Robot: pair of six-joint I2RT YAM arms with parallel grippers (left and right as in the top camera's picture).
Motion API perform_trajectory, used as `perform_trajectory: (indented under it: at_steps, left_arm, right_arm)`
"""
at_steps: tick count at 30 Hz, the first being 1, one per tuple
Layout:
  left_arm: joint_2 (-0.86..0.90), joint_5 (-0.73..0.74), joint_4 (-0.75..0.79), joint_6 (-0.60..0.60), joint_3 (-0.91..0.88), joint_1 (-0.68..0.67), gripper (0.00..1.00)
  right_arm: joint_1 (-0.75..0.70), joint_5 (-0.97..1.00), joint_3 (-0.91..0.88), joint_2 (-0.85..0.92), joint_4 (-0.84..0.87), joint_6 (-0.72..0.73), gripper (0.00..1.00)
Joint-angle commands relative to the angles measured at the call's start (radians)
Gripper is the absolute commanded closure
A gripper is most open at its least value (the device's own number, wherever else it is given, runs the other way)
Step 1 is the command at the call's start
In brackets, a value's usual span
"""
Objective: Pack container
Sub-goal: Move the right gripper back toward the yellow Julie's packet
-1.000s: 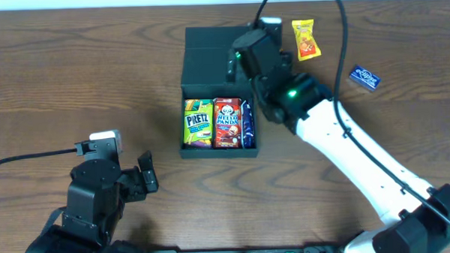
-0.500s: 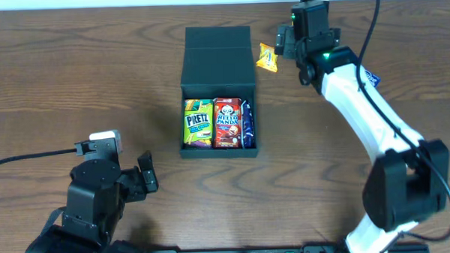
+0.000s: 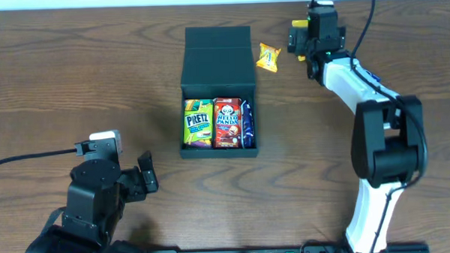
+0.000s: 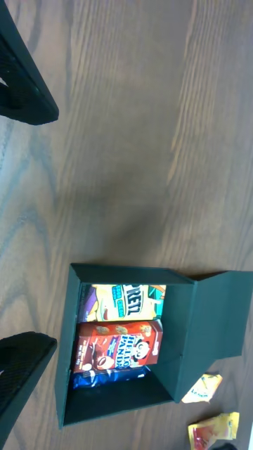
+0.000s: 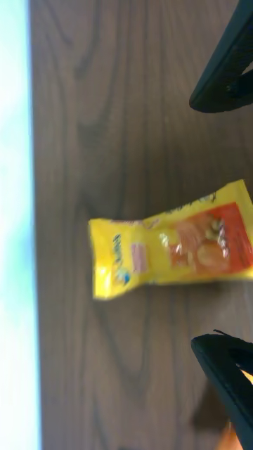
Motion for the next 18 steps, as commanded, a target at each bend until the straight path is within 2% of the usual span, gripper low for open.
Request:
perform_trajectory:
  at_steps: [1,14,18]
  left_arm:
    - [-0.003,-0.019,0.000,0.006,0.021,0.003,0.05]
    - [-0.003,-0.019,0.000,0.006,0.021,0.003,0.05]
    - [-0.003,-0.019,0.000,0.006,0.021,0.003,0.05]
  right_arm:
    - [-0.041,-0.057,0.013,0.047,0.041,-0.018,0.01]
    - [-0.066,-0.134,0.013,0.161,0.124,-0.003,0.10]
    - [-0.066,-0.145,0.013,0.171,0.123,0.004,0.18]
